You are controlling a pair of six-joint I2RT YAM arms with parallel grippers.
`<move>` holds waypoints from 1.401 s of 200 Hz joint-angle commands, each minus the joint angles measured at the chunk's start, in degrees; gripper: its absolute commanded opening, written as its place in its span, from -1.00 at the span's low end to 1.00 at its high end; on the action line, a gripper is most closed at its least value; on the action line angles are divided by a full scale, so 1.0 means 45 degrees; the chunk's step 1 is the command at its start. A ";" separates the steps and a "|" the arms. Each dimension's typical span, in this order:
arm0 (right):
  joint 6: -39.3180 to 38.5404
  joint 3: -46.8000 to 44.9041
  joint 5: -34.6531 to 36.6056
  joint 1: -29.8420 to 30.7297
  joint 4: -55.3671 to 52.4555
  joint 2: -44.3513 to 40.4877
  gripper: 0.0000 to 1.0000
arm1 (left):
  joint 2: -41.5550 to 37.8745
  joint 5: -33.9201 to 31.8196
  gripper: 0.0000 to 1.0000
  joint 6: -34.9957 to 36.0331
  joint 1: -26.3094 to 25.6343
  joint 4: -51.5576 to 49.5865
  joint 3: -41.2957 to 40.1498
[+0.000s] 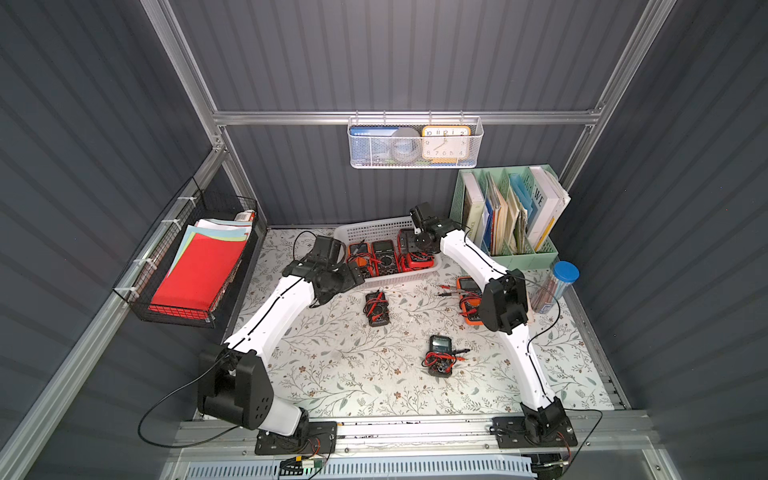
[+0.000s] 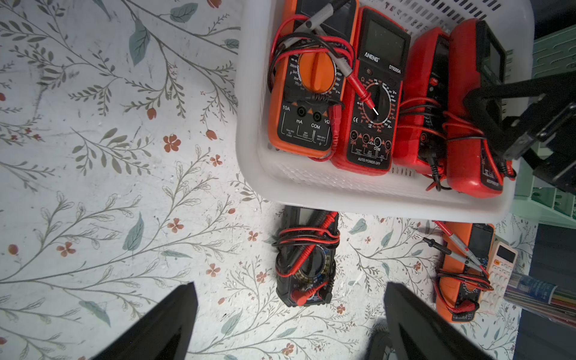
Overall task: Put the multimeter into the basket
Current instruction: Place the multimeter in the basket, then pick up the multimeter from the center of the board.
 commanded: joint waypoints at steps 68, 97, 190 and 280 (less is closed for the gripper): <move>0.0287 -0.0794 -0.0123 -0.0103 0.0723 -0.2012 0.98 | -0.0114 -0.0047 0.98 -0.0063 -0.0272 -0.0214 0.0199; 0.0665 -0.1971 -0.0170 -0.0097 0.1042 -0.3287 0.98 | -0.0205 -0.0323 0.99 0.0195 -0.0534 -0.0325 0.0344; 0.1655 -0.9528 -0.0305 -0.0805 0.2718 -0.8842 0.98 | -0.0642 -0.1372 0.99 0.0107 -0.3304 0.0284 -0.0107; 0.1171 -1.5783 0.0184 -0.1868 0.2603 -1.1552 0.98 | 0.0021 -0.1302 0.99 -0.0566 -0.4832 0.1069 -0.0673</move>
